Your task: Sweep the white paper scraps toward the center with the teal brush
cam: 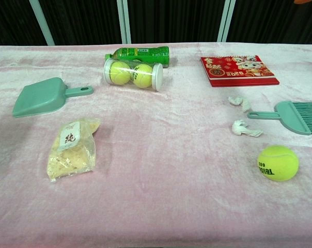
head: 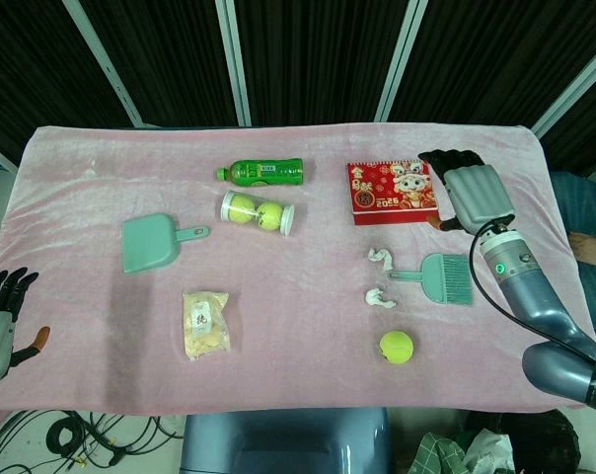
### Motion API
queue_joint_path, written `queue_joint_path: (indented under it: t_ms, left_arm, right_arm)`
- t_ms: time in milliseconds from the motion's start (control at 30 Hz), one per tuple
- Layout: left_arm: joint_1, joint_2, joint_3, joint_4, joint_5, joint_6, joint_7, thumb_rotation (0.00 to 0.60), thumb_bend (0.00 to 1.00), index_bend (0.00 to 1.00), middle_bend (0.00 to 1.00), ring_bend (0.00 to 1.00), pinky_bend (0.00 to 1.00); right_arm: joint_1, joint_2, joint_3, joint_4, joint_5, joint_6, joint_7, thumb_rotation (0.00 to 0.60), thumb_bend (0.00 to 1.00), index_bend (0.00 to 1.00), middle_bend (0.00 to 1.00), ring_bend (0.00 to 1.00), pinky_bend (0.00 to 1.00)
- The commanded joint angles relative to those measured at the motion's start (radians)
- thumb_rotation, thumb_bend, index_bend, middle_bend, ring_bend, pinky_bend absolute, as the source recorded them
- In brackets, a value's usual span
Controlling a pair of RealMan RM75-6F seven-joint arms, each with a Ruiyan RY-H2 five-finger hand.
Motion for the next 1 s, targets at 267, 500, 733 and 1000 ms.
queue_joint_path:
  t_ms: [267, 500, 733, 1000]
  left_arm:
    - [0.001, 0.002, 0.001, -0.001, 0.001, 0.000, -0.001, 0.600, 0.31, 0.11, 0.09, 0.01, 0.05]
    - [-0.001, 0.001, 0.000, 0.006, 0.008, 0.003, -0.007, 0.600, 0.31, 0.11, 0.09, 0.01, 0.05]
    - [0.000, -0.006, -0.001, 0.021, 0.026, 0.019, -0.002, 0.600, 0.31, 0.11, 0.09, 0.01, 0.05]
    - [0.000, -0.006, 0.001, 0.021, 0.024, 0.015, 0.000, 0.600, 0.31, 0.11, 0.08, 0.01, 0.05]
  right_arm:
    - [0.040, 0.017, -0.017, -0.019, 0.011, 0.001, -0.062, 0.600, 0.11, 0.18, 0.16, 0.15, 0.15]
    - [0.044, 0.006, -0.018, -0.051, -0.017, 0.016, -0.013, 0.600, 0.11, 0.18, 0.16, 0.15, 0.15]
    - [0.045, 0.006, -0.031, -0.053, -0.016, 0.028, -0.011, 0.600, 0.11, 0.18, 0.16, 0.15, 0.15]
    - [0.046, 0.014, -0.058, -0.073, 0.041, 0.025, -0.028, 0.600, 0.11, 0.18, 0.16, 0.15, 0.15]
